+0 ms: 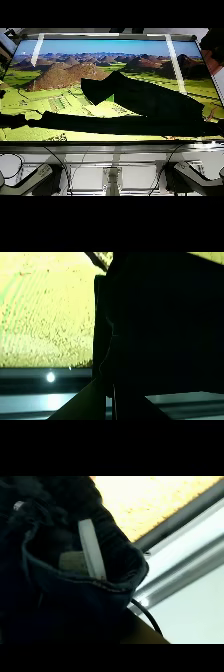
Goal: Fold the clothes and pants, and hang the long-sleeved shirts on hangers.
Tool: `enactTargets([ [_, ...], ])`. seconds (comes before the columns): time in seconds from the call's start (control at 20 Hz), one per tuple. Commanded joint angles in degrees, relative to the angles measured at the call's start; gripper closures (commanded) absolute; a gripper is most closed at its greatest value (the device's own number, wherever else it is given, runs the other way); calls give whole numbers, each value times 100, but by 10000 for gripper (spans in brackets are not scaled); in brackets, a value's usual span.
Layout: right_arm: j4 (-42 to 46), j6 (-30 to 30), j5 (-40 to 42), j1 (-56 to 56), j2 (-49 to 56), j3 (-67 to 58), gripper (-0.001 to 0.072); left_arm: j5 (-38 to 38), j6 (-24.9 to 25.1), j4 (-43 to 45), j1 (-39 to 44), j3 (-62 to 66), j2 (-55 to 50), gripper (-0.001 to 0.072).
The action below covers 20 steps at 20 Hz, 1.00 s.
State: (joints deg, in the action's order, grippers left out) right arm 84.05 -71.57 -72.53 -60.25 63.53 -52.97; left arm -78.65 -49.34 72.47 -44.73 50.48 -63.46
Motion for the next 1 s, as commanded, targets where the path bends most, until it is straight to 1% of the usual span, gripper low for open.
enactTargets([
  [0.0, 579, -109, -22, -133, -7, 98, 672, -225, 181, 341, -435, -468, 120, 681],
  [0.2, 1029, -262, -162, -133, 90, 118, 672, -278, 177, 1132, -466, -905, 118, 680],
  [0.4, 1528, -452, -186, -133, 129, 413, 670, -356, 155, 1390, -466, -951, 116, 680],
  [0.45, 1593, -483, -162, -133, 129, 501, 648, -358, 129, 1486, -466, -951, 116, 674],
  [0.5, 1631, -529, -142, -133, 129, 527, 521, -356, 133, 1513, -466, -951, 114, 618],
  [0.55, 1681, -592, -122, -133, 127, 518, 391, -352, 129, 1517, -466, -949, 114, 518],
  [0.6, 1733, -619, -103, -133, 127, 507, 360, -352, 129, 1537, -466, -946, 111, 503],
  [0.65, 1801, -669, -83, -133, 129, 507, 360, -345, 92, 1593, -466, -935, 111, 469],
  [0.75, 1921, -750, 15, -133, 129, 466, 358, -291, 35, 1539, -463, -802, 94, 469],
  [0.8, 1906, -752, 59, -131, 129, 372, 352, -210, -17, 1255, -452, -664, 76, 469],
  [0.85, 1788, -767, 120, -131, 129, 221, 258, -109, -11, 645, -437, -472, 70, 469],
  [0.9, 1532, -782, 181, -125, 129, 48, 225, -22, 22, 22, -361, -271, 70, 469],
  [0.95, 1121, -778, 269, -114, 129, -140, 225, 2, 188, -612, -157, -50, 68, 470],
])
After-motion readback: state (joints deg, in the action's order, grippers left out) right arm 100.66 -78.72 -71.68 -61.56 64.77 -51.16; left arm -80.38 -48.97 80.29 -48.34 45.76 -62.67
